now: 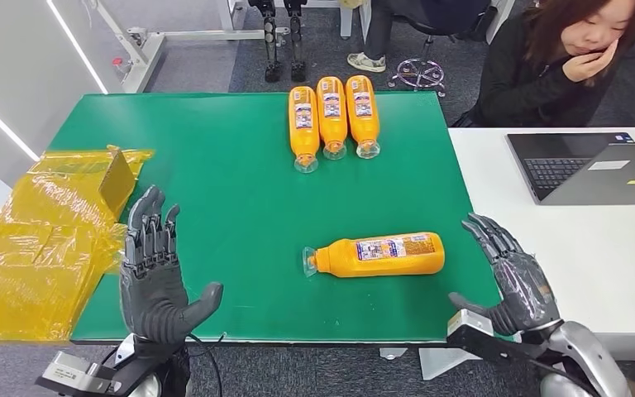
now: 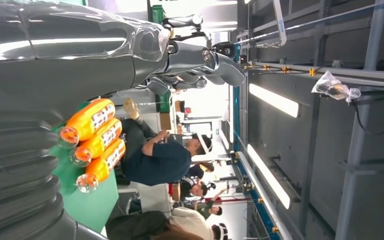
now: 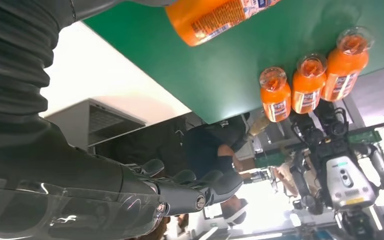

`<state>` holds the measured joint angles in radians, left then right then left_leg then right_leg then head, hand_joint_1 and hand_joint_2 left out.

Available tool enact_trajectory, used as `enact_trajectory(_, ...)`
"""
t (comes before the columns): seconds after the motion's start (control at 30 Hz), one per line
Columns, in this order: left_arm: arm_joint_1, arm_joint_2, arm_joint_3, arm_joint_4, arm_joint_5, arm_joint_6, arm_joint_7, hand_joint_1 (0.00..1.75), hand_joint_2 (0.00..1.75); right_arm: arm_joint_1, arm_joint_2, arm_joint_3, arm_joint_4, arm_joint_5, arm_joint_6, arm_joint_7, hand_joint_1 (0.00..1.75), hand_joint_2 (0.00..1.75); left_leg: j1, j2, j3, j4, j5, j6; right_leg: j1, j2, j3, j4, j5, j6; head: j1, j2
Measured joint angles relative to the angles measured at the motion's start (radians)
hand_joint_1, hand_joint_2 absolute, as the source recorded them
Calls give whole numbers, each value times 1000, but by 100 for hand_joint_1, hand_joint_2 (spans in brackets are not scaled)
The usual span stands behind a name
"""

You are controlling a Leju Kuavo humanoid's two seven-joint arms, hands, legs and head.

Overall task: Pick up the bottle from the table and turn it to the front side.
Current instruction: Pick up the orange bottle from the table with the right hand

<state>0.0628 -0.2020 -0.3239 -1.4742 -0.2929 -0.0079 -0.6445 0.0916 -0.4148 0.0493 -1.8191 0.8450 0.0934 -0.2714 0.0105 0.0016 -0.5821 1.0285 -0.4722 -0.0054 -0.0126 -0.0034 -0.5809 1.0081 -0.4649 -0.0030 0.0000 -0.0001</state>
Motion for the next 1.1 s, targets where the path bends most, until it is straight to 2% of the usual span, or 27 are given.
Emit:
enact_trajectory(0.17,0,0,0,6,4,-13,-6,0,175,-128,-80,72,85,-51,98,27,0,175,0,0,0,0,0,0,0,0,0,0,0,0,0,0)
enact_trajectory(0.33,-11,0,0,31,19,-19,-21,0,175,-270,-177,171,158,-168,247,37,0,175,0,0,0,0,0,0,0,0,0,0,0,0,0,0)
enact_trajectory(0.43,-18,0,-3,47,30,-15,-27,0,175,-370,-217,248,211,-238,315,47,0,175,0,0,0,1,0,0,0,0,0,0,0,0,0,0)
enact_trajectory(0.67,-45,0,-15,78,48,-13,-26,0,175,-569,-244,442,339,-370,414,98,0,175,0,-1,0,1,1,0,0,0,0,0,0,0,0,0)
enact_trajectory(0.93,-77,-1,-35,117,69,-21,-23,0,175,-711,-260,616,420,-464,475,166,0,175,0,-1,-1,1,0,0,0,0,0,0,0,0,0,0)
enact_trajectory(1.1,-103,-2,-52,140,84,-22,-16,0,175,-788,-257,729,480,-488,480,193,0,175,0,-1,-1,2,1,0,0,-1,0,1,0,0,0,0)
